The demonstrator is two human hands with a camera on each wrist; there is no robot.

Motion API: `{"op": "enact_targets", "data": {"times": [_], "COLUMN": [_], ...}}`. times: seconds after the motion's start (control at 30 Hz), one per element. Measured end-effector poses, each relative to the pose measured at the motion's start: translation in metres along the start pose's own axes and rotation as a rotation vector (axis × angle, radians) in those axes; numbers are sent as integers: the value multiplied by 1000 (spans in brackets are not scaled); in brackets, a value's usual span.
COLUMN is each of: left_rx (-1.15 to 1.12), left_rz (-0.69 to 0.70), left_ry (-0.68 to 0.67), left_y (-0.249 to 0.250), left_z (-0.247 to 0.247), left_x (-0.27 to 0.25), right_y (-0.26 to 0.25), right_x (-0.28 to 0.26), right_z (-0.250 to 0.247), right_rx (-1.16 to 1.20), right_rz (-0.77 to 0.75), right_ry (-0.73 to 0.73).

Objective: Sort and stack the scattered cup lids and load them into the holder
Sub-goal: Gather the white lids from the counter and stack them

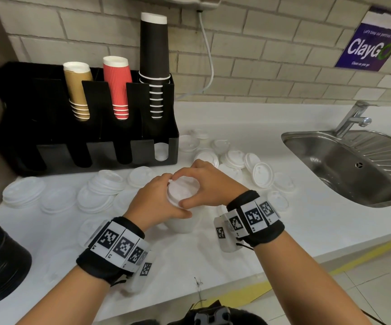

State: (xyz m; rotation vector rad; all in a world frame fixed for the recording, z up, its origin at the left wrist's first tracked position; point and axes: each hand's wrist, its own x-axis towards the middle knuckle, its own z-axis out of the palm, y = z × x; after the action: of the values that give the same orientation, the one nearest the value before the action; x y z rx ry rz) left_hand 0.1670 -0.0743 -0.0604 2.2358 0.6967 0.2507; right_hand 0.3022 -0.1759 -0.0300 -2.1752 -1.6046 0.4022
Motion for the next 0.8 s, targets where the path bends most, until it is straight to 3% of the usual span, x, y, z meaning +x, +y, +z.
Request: {"op": "enact_targets", "data": {"times": [0.2,0.3,0.53,0.8], "left_rx": [6,9,14,11], "left_rz": [14,13,-3,-7], "left_ry": [-7,-10,-23,-30], "left_y": [1,2,1,1], "left_z": [-2,-3,-4,-5], "left_x": [0,1,1,2], "right_y": [9,28,103,120], "right_x": [-3,2,12,10], "right_z": [-4,-17,-31,-23], "right_rx": [108,219,-210,-303], "right_rz": [32,137,613,671], "right_ry": [-65,-61,-115,-147]}}
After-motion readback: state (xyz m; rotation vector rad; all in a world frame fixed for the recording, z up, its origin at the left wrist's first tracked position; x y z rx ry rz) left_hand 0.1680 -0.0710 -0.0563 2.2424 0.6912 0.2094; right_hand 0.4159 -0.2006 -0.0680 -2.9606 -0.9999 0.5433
